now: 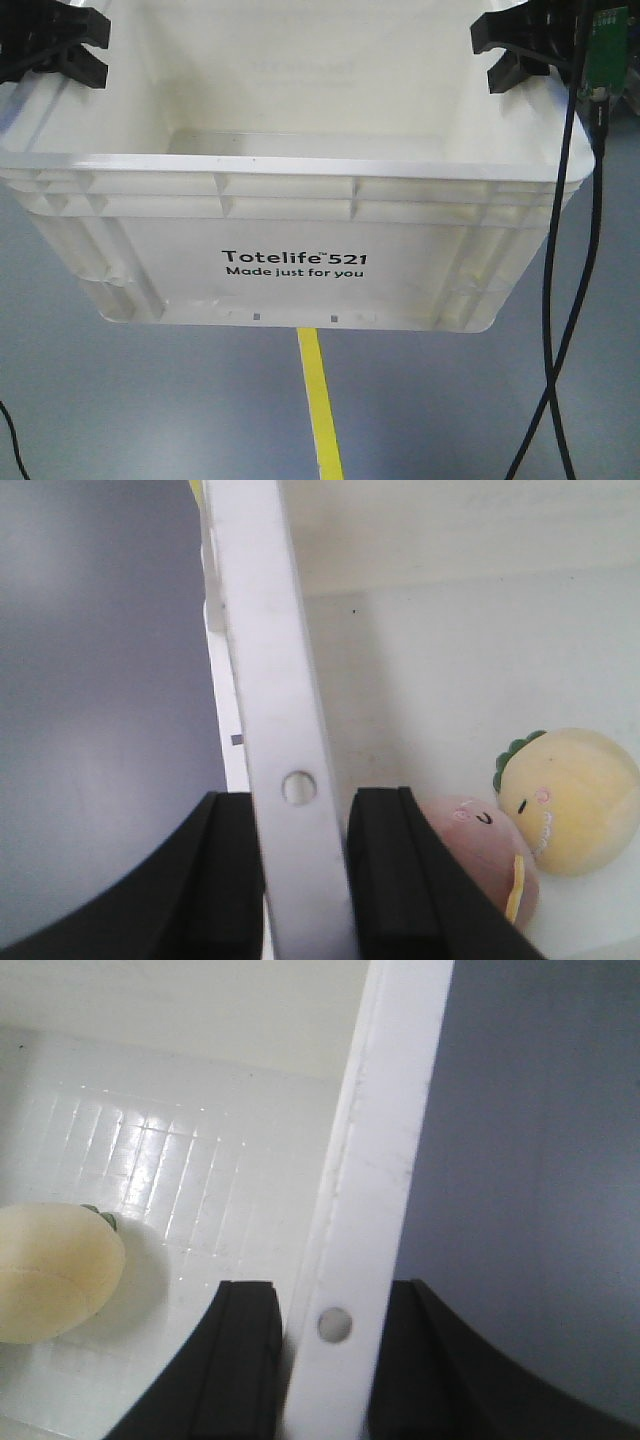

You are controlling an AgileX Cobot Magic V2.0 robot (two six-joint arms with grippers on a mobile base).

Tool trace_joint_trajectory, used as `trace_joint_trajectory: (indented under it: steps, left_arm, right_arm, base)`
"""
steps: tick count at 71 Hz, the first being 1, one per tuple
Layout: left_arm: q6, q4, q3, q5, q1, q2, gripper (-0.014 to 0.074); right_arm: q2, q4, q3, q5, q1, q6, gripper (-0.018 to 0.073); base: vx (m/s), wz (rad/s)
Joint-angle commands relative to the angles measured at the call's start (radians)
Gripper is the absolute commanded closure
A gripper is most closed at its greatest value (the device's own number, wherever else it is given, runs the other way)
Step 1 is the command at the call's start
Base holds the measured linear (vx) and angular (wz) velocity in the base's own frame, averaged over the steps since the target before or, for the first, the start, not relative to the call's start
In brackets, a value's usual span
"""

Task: Place moving items into box and shelve
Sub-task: 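Hold the crate raised with both grippers while the base drives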

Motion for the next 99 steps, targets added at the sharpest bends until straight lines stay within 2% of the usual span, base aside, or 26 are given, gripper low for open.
trace_joint_trajectory:
  steps: [1,50,99]
  left_arm:
    - [0.017,-0.06,-0.044,-0.119,-0.008,-0.051,0.0613]
    - [0.017,-0.06,-0.044,-0.119,-0.008,-0.051,0.0613]
    - [0.017,-0.06,-0.044,-0.119,-0.008,-0.051,0.0613]
  right_arm:
    - [-0.05,0.037,-0.043,-0.117,0.001,-0.04,0.0571]
    - [-0.05,0.037,-0.043,-0.117,0.001,-0.04,0.0571]
    - [-0.05,0.038,-0.043,-0.117,0.001,-0.04,0.0571]
  base:
    - [0.49,-0.24]
    - [0.46,-0.3]
    - [0.36,-0.62]
